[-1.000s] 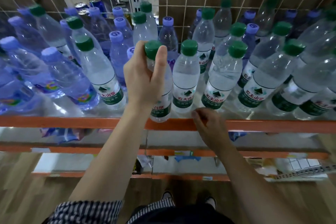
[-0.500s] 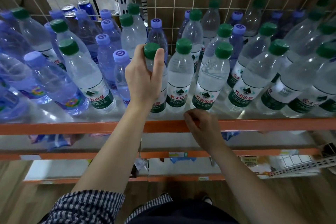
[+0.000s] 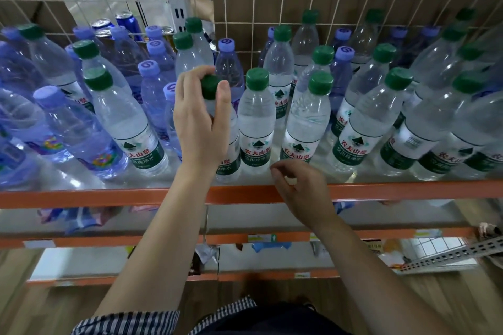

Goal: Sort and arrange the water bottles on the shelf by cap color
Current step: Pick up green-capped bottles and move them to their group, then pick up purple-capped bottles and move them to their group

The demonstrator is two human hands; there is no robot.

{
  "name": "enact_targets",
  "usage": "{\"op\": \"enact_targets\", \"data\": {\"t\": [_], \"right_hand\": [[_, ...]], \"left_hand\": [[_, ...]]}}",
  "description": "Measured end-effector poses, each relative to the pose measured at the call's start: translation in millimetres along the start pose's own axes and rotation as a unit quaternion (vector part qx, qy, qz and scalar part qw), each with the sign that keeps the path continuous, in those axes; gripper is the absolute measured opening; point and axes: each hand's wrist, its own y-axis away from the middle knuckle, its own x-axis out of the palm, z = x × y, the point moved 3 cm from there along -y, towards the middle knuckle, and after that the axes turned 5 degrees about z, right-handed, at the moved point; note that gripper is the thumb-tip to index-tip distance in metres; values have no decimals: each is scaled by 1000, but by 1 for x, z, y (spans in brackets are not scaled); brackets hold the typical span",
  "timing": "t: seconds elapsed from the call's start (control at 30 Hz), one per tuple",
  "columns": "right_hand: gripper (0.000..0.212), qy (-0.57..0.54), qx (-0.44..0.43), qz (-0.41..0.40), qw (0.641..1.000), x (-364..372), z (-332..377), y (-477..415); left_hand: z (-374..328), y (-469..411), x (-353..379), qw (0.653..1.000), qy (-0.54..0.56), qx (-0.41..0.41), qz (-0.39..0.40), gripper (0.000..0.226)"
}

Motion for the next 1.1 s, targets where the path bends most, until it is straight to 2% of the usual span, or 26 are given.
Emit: {"op": "enact_targets", "data": {"t": [0.13, 0.3, 0.4, 0.53, 0.67, 0.83, 0.97, 1.1], "right_hand": [[13, -35, -42, -69, 996, -31, 23, -10], [14, -16, -81, -154, 985, -89, 39, -29], [11, -7, -93, -196, 976, -127, 33, -37], [11, 20, -99, -214, 972, -182, 13, -52], [13, 75, -111, -190, 973, -243, -9, -72], [16, 148, -154, -114, 970, -313, -33, -106], [17, 200, -122, -18, 972, -346, -72, -147], [23, 241, -91, 58, 965, -368, -116, -193]], "left_hand": [[-18, -11, 2, 997, -30, 69, 17, 23], [-50, -27, 16, 984, -112, 127, 61, 28], [-73, -34, 29, 983, -68, 153, 76, 26], [-112, -42, 63, 975, 5, 177, 135, 22], [-149, -55, 107, 966, 5, 192, 171, 23], [-180, -73, 161, 967, -15, 150, 207, 25], [-190, -88, 195, 958, -57, 126, 252, 24], [-189, -109, 226, 934, -101, 119, 322, 27]]}}
